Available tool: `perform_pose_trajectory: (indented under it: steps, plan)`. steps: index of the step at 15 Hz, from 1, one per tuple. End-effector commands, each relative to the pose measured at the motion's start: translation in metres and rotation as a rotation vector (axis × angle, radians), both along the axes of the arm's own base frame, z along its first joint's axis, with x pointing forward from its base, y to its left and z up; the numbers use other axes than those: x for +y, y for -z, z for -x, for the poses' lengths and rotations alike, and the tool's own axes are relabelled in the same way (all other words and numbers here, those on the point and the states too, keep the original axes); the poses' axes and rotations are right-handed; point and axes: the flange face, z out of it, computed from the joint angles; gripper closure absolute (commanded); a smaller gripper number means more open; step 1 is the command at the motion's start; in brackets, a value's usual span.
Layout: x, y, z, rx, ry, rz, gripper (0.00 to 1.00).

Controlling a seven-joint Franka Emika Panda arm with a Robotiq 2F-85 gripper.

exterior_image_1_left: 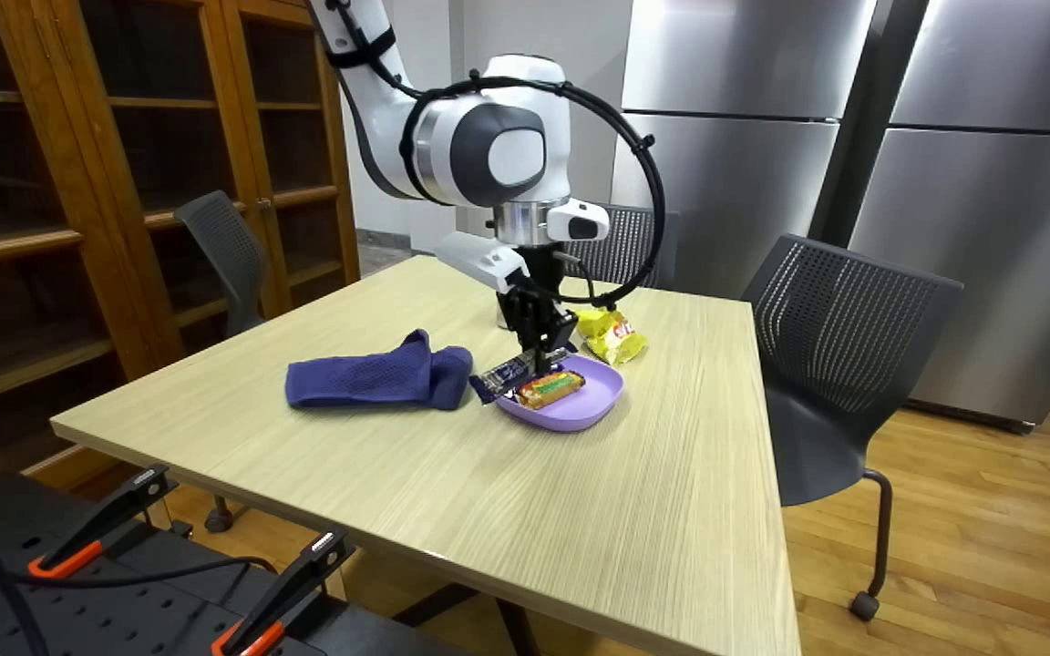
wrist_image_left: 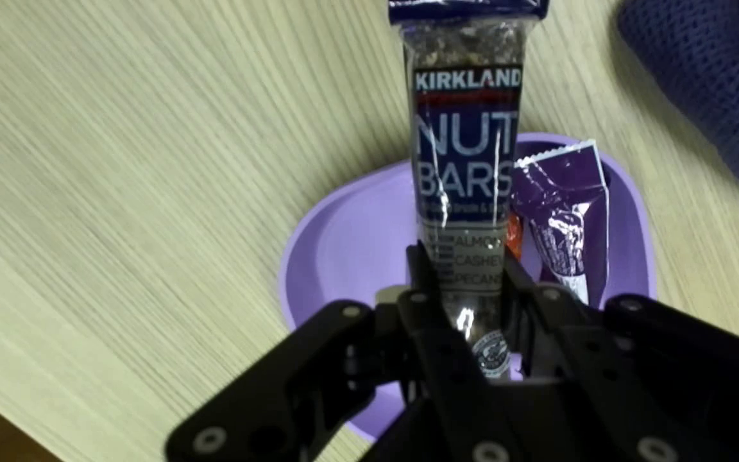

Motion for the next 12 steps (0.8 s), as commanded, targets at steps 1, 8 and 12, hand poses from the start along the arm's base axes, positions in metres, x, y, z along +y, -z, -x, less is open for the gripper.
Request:
perform_pose_trajectory:
  steps: [1, 8, 12]
  plan:
    - [-0.017, 0.003, -0.027, 0.009, -0.026, 0.008, 0.94]
    - [-0.032, 0.020, -0.059, 0.018, -0.025, 0.031, 0.94]
    - [-0.041, 0.030, -0.073, 0.023, -0.035, 0.049, 0.94]
